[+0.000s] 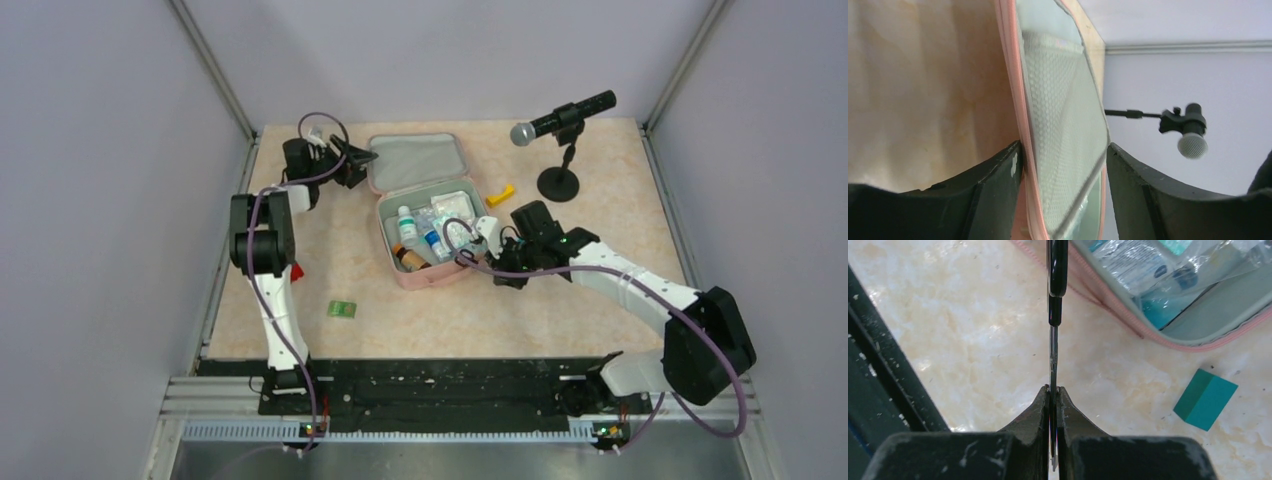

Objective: Organize the medicine kit

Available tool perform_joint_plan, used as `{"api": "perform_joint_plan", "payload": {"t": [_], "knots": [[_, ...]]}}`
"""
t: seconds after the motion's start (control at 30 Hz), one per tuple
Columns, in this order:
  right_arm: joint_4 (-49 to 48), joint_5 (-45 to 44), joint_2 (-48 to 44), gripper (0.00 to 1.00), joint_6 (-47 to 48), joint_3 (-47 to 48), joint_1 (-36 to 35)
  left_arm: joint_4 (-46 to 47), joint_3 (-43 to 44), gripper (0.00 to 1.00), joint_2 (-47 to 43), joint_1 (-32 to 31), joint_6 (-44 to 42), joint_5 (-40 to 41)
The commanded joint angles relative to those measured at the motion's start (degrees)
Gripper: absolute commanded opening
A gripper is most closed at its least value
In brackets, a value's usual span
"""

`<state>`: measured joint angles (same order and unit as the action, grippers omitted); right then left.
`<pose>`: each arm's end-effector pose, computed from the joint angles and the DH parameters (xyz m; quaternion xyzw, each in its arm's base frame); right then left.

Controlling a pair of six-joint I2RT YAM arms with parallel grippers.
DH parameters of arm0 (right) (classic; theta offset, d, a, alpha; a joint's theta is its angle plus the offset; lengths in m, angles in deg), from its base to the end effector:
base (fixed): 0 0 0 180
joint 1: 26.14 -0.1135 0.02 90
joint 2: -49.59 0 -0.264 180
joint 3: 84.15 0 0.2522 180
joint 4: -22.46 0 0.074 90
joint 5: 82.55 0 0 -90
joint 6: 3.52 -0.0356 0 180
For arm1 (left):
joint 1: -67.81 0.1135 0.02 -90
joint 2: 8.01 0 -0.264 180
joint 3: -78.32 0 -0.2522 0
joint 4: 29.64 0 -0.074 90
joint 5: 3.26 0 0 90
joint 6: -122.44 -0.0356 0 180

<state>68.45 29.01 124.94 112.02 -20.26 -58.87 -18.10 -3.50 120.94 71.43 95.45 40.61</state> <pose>0.2100 0.1505 0.2285 -0.5049 0.7982 0.1965 0.2635 0.4965 0.0057 0.1573 -0.2224 0.7514 -0.5414 0.3046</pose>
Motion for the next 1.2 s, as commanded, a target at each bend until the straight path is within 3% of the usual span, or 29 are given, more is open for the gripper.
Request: {"api": "perform_joint_plan", "payload": {"t": [0.0,0.23,0.47,0.57,0.8,0.9,1.07,1.17], "knots": [[-10.46,-4.28,3.49,0.00,-0.64,0.83,0.81,16.84,-5.13,0.65,-10.17,0.86,3.73,-8.29],[-16.80,-8.52,8.16,0.00,-1.85,1.24,1.15,26.06,-14.53,0.66,-19.64,0.12,4.69,-12.07],[-22.26,-10.78,10.57,0.00,0.35,1.90,1.17,27.42,-28.24,0.67,-31.32,-1.16,1.02,-12.79],[-23.86,-10.00,12.64,0.00,0.49,3.92,1.39,19.78,-31.58,0.68,-38.11,-1.18,-6.56,-13.25],[-26.18,-6.41,18.79,0.00,0.62,9.86,1.44,-6.74,-34.52,0.71,-54.11,-2.57,-34.07,-7.27],[-23.75,-4.90,19.13,0.00,0.58,13.24,1.48,-8.84,-35.30,0.73,-57.59,-2.80,-37.85,-3.89],[-17.22,-0.99,14.83,0.00,-5.03,16.97,1.46,-9.73,-33.82,0.71,-56.06,-3.06,-39.10,-1.67],[-7.64,4.13,12.78,0.00,-11.60,21.87,1.47,-9.77,-33.63,0.70,-55.19,-3.17,-39.76,-1.16]]}}
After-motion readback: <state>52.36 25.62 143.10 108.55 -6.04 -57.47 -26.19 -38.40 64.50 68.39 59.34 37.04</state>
